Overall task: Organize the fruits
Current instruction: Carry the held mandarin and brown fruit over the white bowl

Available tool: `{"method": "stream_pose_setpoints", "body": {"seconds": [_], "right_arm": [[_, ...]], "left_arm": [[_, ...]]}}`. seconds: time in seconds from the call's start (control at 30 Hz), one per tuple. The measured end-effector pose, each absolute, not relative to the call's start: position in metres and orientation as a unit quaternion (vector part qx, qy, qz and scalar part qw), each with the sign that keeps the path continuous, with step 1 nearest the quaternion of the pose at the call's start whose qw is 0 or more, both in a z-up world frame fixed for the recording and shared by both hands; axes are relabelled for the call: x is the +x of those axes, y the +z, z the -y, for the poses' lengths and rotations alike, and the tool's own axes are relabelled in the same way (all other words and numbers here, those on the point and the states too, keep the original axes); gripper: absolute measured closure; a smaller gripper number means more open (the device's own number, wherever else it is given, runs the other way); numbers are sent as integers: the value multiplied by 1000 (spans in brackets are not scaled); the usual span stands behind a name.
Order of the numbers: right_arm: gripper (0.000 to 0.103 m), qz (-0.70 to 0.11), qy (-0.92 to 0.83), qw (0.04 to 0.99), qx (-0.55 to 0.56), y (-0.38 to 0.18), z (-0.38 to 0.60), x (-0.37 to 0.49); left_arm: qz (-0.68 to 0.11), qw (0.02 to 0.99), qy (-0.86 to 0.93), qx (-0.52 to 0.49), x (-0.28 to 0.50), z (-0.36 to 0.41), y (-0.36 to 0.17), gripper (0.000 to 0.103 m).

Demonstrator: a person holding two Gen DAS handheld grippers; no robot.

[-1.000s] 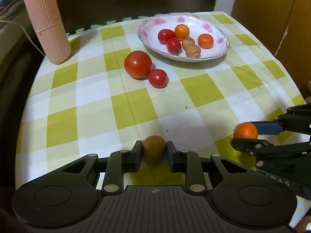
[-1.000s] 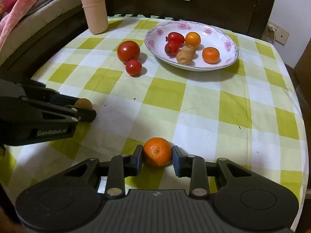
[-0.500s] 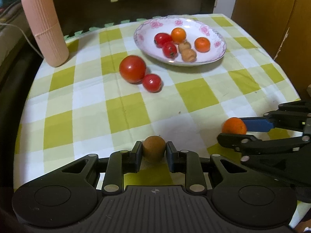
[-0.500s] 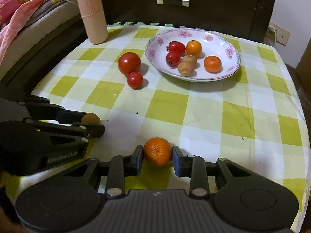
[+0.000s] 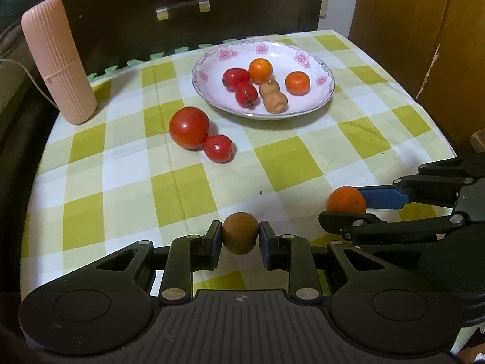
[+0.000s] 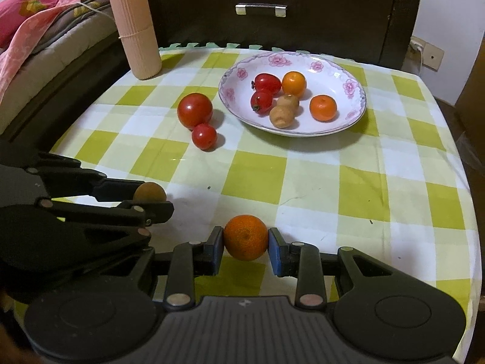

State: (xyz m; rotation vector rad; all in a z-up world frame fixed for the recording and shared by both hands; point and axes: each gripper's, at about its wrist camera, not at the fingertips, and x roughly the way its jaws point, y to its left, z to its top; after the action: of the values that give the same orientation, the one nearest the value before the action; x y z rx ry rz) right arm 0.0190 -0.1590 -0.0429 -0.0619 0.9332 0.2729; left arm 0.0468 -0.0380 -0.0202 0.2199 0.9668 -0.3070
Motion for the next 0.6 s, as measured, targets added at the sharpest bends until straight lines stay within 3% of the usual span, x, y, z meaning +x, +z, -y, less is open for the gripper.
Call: {"method": "stream_pose_setpoints", "body": {"seconds": [0.6], "right_arm": [[72, -419, 109, 901, -20, -21, 168, 35]], "left_arm": [[-426, 886, -147, 112, 64, 50, 3, 72]]}}
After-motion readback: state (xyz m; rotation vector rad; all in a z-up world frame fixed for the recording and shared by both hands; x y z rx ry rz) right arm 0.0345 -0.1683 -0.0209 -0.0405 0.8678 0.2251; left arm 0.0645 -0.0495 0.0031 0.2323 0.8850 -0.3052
